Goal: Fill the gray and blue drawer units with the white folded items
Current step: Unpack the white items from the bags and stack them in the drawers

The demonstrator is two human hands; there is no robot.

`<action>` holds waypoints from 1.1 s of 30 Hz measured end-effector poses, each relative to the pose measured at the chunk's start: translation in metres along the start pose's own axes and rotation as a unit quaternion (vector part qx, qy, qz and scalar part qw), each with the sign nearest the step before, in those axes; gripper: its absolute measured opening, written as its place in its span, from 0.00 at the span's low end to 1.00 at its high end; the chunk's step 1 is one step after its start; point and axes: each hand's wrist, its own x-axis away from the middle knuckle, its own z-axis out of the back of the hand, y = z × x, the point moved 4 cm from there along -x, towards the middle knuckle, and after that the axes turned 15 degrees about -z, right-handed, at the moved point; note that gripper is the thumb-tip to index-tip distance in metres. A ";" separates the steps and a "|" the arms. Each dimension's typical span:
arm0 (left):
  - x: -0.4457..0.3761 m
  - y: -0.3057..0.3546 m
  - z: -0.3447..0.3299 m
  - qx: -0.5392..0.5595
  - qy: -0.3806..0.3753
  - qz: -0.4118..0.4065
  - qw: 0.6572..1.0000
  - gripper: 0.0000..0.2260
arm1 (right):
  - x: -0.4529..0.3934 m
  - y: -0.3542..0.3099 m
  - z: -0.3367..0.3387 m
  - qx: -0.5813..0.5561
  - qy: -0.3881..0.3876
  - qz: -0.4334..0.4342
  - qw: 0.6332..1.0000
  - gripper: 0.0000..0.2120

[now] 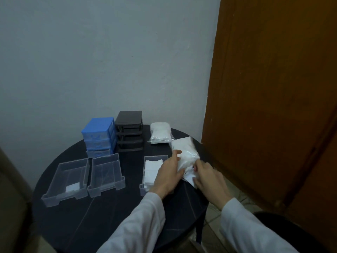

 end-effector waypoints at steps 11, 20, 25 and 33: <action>-0.007 0.000 -0.006 -0.007 0.036 -0.020 0.999 0.12 | -0.009 0.028 -0.001 -0.163 0.053 -0.070 0.983 0.03; -0.007 0.006 -0.012 0.044 0.038 -0.020 0.998 0.14 | -0.019 0.029 -0.018 -0.236 -0.019 -0.174 0.956 0.10; -0.007 0.004 -0.013 0.047 0.027 0.005 0.999 0.15 | -0.024 0.027 -0.025 -0.275 -0.029 -0.205 0.939 0.11; -0.009 0.006 -0.012 0.034 0.027 0.011 0.999 0.14 | -0.023 0.032 -0.019 -0.260 -0.014 -0.225 0.939 0.16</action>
